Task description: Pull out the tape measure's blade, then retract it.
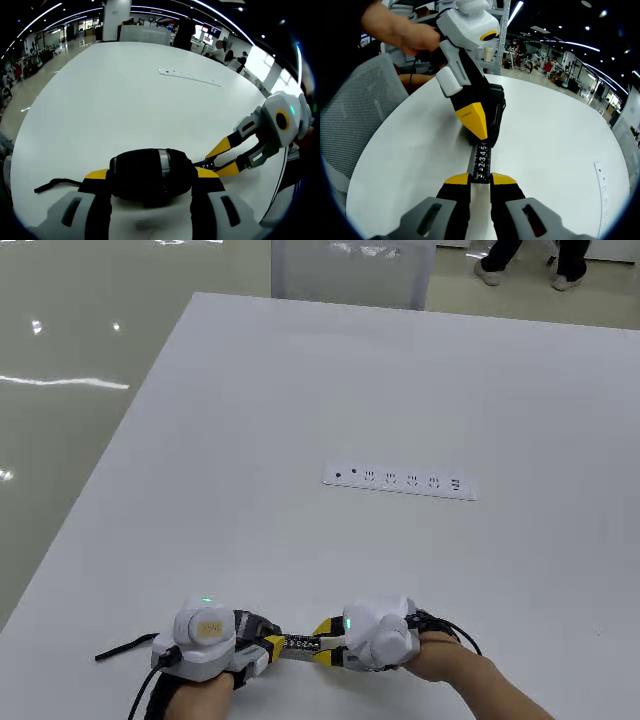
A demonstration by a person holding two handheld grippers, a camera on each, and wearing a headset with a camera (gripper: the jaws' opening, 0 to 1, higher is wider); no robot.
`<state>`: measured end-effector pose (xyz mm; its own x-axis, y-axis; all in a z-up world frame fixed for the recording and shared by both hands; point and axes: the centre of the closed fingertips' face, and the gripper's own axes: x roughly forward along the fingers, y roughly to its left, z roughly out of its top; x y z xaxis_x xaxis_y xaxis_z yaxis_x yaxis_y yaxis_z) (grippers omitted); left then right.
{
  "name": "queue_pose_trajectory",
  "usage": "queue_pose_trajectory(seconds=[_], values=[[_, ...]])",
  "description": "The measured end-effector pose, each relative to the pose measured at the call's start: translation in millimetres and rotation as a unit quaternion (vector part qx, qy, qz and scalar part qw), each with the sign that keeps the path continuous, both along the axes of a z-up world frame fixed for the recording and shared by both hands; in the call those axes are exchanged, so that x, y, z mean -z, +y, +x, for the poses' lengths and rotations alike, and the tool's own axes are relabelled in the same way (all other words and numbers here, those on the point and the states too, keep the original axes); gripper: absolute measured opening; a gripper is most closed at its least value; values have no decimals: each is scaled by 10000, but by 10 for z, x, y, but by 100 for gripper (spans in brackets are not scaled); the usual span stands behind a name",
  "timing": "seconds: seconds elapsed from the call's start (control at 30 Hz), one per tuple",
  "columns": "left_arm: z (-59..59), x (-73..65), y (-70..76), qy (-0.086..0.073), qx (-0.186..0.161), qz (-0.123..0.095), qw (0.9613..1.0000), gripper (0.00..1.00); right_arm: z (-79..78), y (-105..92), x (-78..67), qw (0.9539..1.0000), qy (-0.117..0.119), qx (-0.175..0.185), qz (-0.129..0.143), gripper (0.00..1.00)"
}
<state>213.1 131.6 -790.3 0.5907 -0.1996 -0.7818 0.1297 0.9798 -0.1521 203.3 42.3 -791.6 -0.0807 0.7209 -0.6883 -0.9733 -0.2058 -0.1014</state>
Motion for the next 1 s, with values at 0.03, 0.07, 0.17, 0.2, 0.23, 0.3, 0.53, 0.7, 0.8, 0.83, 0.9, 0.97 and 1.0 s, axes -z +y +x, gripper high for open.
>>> queue_pose_trajectory(seconds=[0.03, 0.07, 0.17, 0.2, 0.23, 0.3, 0.53, 0.7, 0.8, 0.83, 0.9, 0.97, 1.0], values=[[-4, 2, -2, 0, -1, 1, 10000, 60, -4, 11, -1, 10000, 1, -1, 4, 14], [-5, 2, -1, -1, -2, 0, 10000, 60, -2, 16, 0, 10000, 2, 0, 6, 14], [-11, -2, -3, -3, 3, -2, 10000, 60, -7, 34, -3, 10000, 9, 0, 13, 14], [-12, -7, -4, -2, -3, -5, 10000, 60, -1, 40, -4, 10000, 7, -2, 18, 14], [-15, -17, -9, 0, 6, -1, 10000, 60, -1, 43, -3, 10000, 10, -2, 15, 14], [-19, -30, -11, -3, -3, -5, 10000, 60, -2, 51, -4, 10000, 11, -3, 15, 14], [-32, -62, -29, -4, 6, -19, 10000, 60, -7, 76, -4, 10000, 6, -13, 22, 14], [-31, -53, -35, -1, 26, -20, 10000, 60, -14, 97, -4, 10000, 8, -24, 29, 14], [-34, -55, -38, 2, 35, -20, 10000, 60, -13, 109, -4, 10000, 8, -32, 34, 14], [-35, -56, -37, 3, 41, -22, 10000, 60, -15, 112, -4, 10000, 10, -34, 37, 14], [-34, -58, -35, 4, 40, -25, 10000, 60, -17, 119, -5, 10000, 2, -39, 40, 14], [-33, -57, -34, 8, 45, -28, 10000, 60, -20, 127, -6, 10000, -2, -46, 40, 14], [-34, -57, -33, 8, 41, -32, 10000, 60, -19, 131, -7, 10000, -2, -43, 44, 14]])
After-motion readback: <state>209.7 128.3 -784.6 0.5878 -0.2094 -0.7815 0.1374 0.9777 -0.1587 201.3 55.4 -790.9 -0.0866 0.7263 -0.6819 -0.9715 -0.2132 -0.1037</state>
